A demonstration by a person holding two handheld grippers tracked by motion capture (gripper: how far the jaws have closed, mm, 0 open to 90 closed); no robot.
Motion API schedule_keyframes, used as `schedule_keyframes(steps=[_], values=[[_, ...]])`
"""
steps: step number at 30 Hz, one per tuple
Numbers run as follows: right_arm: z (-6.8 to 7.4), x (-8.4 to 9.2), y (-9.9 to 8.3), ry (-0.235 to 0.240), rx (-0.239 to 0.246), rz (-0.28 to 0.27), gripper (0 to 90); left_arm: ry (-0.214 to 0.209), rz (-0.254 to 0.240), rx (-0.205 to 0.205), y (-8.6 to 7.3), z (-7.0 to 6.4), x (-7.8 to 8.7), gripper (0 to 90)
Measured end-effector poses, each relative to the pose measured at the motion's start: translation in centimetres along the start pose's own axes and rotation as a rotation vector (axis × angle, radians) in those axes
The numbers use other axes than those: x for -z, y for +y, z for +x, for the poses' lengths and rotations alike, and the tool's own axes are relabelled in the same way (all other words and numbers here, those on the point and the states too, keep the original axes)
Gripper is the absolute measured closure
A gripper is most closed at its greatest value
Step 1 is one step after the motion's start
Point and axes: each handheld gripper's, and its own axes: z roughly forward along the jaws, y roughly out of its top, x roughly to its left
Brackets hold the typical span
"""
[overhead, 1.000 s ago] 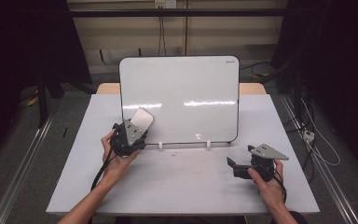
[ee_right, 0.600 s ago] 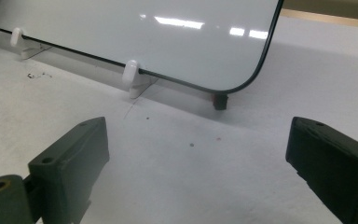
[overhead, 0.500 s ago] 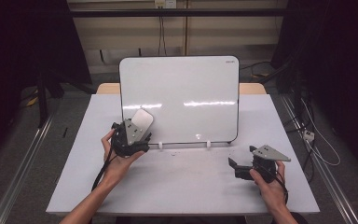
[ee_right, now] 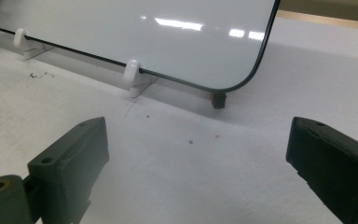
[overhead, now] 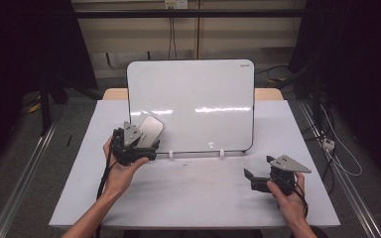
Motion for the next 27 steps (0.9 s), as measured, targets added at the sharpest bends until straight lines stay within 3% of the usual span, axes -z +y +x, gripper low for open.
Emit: schedule_keyframes(steps=[10, 13, 16, 19, 21, 27], values=[[-0.1, 0.3, -0.1, -0.004, -0.003, 0.001, 5.7, -0.035, -0.033, 0.076, -1.2, 0.8, 2.3, 4.7], [0.0, 0.3, -0.1, -0.005, -0.003, 0.0, 5.7, -0.024, -0.052, 0.057, -1.7, 1.0, 3.0, 4.7], [0.0, 0.4, -0.1, -0.006, -0.004, -0.001, 5.6, -0.016, -0.054, 0.065, -2.2, 1.2, 3.7, 4.7], [0.0, 0.5, -0.2, -0.007, -0.002, -0.002, 5.6, -0.005, -0.033, 0.06, -2.7, 1.2, 4.4, 4.7], [0.0, 0.5, -0.2, -0.008, -0.004, -0.001, 5.6, -0.024, -0.033, 0.073, -3.2, 1.2, 4.9, 4.7], [0.0, 0.5, -0.2, -0.01, -0.003, 0.0, 5.6, -0.003, -0.022, 0.075, -4.2, 1.2, 5.9, 4.7]])
